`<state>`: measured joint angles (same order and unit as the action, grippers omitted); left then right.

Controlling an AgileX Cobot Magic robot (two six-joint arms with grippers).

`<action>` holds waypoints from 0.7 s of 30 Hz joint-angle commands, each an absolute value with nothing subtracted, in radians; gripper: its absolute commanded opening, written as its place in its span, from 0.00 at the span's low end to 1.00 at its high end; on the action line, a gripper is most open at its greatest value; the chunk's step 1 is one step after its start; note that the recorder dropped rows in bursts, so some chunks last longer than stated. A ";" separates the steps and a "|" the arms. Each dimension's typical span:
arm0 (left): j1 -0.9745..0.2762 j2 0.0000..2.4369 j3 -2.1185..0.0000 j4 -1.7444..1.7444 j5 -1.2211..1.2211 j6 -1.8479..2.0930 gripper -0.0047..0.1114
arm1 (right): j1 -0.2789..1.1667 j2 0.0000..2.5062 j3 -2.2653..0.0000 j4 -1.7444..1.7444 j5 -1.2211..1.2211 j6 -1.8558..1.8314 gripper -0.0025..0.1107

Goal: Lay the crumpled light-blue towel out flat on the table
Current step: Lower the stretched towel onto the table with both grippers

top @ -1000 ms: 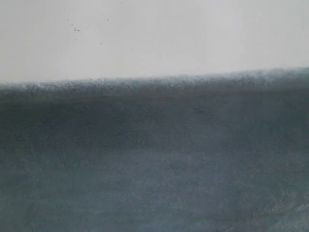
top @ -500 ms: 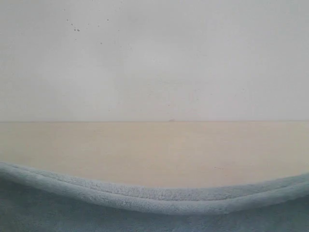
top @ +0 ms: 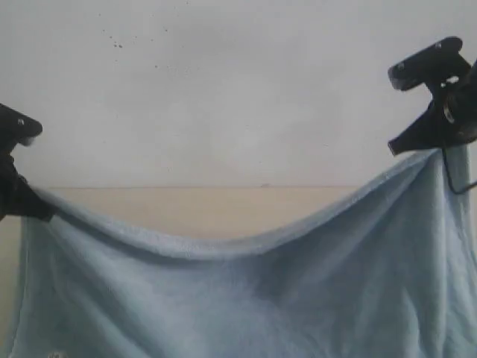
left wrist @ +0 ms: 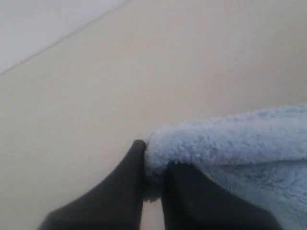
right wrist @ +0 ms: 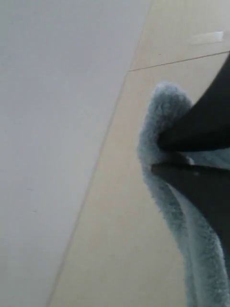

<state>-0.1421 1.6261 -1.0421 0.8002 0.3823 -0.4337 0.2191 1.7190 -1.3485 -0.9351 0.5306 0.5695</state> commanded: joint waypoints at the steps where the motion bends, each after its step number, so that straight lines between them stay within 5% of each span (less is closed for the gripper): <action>1: -0.128 1.633 -1.094 0.645 0.322 -0.412 0.58 | 0.219 1.751 -1.488 -0.670 0.547 0.373 0.45; 2: -0.128 1.637 -1.093 0.530 0.376 -0.360 0.74 | 0.219 1.755 -1.491 -0.583 0.563 0.306 0.55; 3: -0.128 1.637 -1.090 0.508 0.406 -0.347 0.73 | 0.219 1.755 -1.489 -0.579 0.577 0.308 0.54; 5: -0.128 1.623 -1.053 0.497 0.473 -0.302 0.59 | 0.219 1.745 -1.487 -0.583 0.633 0.311 0.45; 7: -0.128 1.569 -0.982 0.413 0.453 -0.234 0.38 | 0.219 1.717 -1.456 -0.581 0.674 0.292 0.21; 8: -0.128 1.524 -0.924 0.366 0.410 -0.222 0.25 | 0.219 1.686 -1.406 -0.579 0.683 0.282 0.01; 12: -0.128 1.455 -0.796 0.320 0.381 -0.200 0.08 | 0.181 1.638 -1.200 -0.585 0.615 0.277 0.02; 21: -0.128 1.449 -0.697 0.182 0.355 -0.103 0.08 | 0.044 1.664 -1.000 -0.583 0.418 0.277 0.02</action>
<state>-0.1282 1.4583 -0.7147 0.2560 0.3810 -0.1608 0.0702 1.6521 -1.0167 -0.5837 0.4712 0.2820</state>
